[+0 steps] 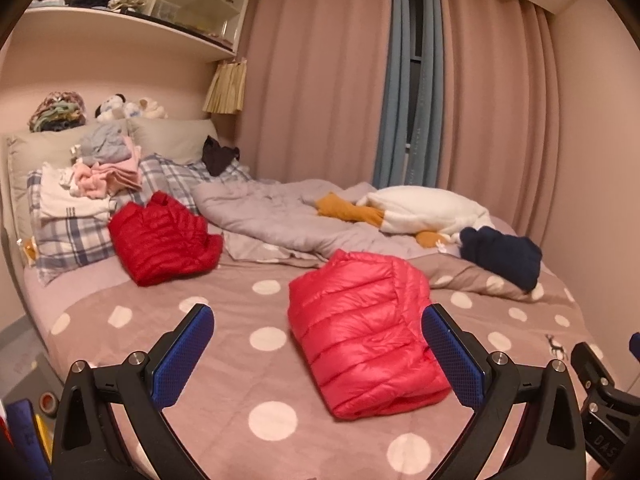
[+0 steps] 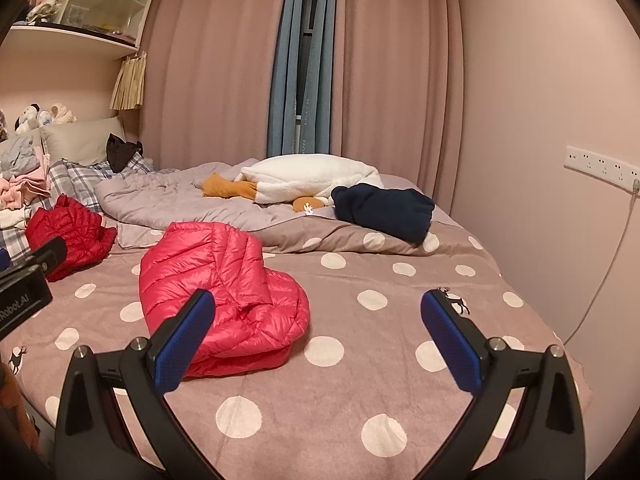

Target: Fold large clothes

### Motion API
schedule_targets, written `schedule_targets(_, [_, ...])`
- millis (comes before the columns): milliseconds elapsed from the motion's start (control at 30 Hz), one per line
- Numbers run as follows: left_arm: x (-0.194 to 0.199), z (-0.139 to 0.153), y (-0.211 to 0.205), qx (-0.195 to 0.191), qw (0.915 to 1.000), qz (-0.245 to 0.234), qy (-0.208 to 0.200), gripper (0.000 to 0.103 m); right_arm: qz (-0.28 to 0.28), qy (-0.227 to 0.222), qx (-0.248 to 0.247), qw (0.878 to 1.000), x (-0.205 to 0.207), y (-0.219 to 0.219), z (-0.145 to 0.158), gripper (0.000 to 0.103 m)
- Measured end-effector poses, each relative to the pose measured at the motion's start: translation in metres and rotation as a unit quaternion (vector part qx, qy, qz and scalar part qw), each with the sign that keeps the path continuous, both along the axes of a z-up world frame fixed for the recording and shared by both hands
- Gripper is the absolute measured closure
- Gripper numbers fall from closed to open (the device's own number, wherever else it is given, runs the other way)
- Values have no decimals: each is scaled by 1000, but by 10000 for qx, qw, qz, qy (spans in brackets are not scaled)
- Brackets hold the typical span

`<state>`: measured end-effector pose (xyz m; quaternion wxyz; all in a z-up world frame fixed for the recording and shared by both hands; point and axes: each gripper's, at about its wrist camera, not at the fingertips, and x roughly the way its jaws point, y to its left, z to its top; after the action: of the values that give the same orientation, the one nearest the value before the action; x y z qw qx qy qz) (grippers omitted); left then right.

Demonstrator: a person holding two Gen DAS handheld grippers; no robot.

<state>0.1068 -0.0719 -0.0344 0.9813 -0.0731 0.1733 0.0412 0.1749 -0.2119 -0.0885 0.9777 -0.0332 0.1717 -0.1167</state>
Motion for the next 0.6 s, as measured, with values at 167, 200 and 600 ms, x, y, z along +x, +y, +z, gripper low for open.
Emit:
schedule_targets(167, [1,1,2,-34,10000,30,-2,0,-103,-44,10,9999,-15,-1,-3,0])
schedule_targets(200, [0,2,2,-41,10000,39,-4,0,-125,-55,17,9999,-26,-5,-4,0])
schedule_targets(600, [4,0,7,-89,9999,81,34,0,-161,-58,64,9998,-44,-9,-5,0])
